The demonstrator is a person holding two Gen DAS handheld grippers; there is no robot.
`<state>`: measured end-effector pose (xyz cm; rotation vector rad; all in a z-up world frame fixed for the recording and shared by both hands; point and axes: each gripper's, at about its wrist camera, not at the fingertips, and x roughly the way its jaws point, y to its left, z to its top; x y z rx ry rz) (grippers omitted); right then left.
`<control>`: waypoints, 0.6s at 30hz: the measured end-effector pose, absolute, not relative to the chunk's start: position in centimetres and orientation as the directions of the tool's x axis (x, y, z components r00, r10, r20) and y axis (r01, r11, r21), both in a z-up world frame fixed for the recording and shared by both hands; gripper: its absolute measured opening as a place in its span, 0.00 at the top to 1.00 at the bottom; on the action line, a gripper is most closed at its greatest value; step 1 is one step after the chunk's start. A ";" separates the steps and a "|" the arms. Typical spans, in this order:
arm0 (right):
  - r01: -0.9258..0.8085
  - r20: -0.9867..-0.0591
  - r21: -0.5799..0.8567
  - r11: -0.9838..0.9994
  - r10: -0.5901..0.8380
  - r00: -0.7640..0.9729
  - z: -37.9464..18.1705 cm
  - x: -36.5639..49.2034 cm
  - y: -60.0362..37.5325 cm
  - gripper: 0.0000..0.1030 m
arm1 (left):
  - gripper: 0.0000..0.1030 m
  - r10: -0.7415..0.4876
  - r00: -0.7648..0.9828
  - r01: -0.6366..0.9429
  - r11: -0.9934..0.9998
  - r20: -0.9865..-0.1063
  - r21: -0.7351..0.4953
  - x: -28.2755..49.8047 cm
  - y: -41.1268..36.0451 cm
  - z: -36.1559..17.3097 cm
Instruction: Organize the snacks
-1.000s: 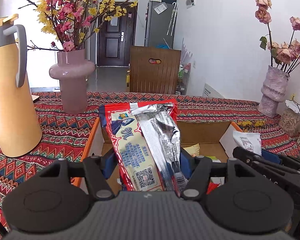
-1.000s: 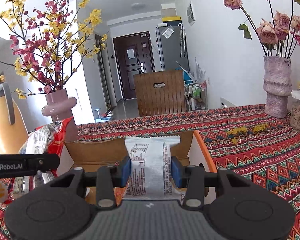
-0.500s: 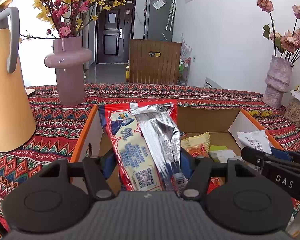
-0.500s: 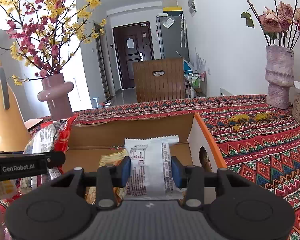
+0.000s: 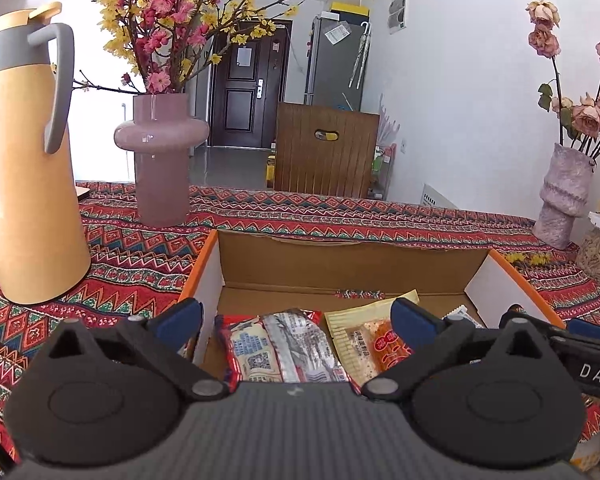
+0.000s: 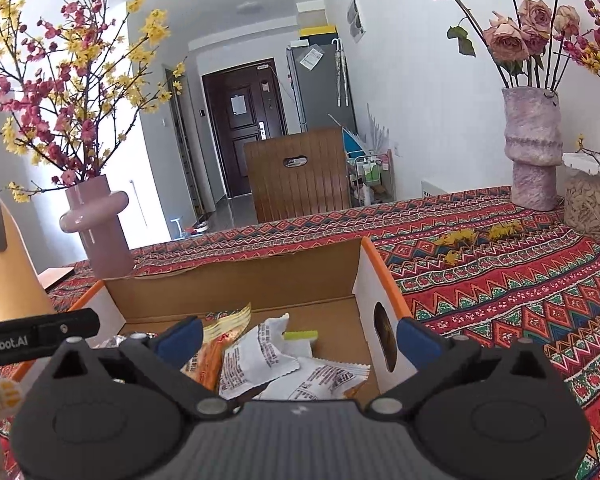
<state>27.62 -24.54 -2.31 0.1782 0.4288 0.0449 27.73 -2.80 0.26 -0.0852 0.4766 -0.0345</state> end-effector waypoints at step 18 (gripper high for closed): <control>-0.004 -0.395 0.167 0.986 0.071 0.916 -1.8 27.4 -24.4 0.00 | 0.00 -0.024 0.910 -0.016 0.996 -0.413 -0.092 26.9 -2.9 1.4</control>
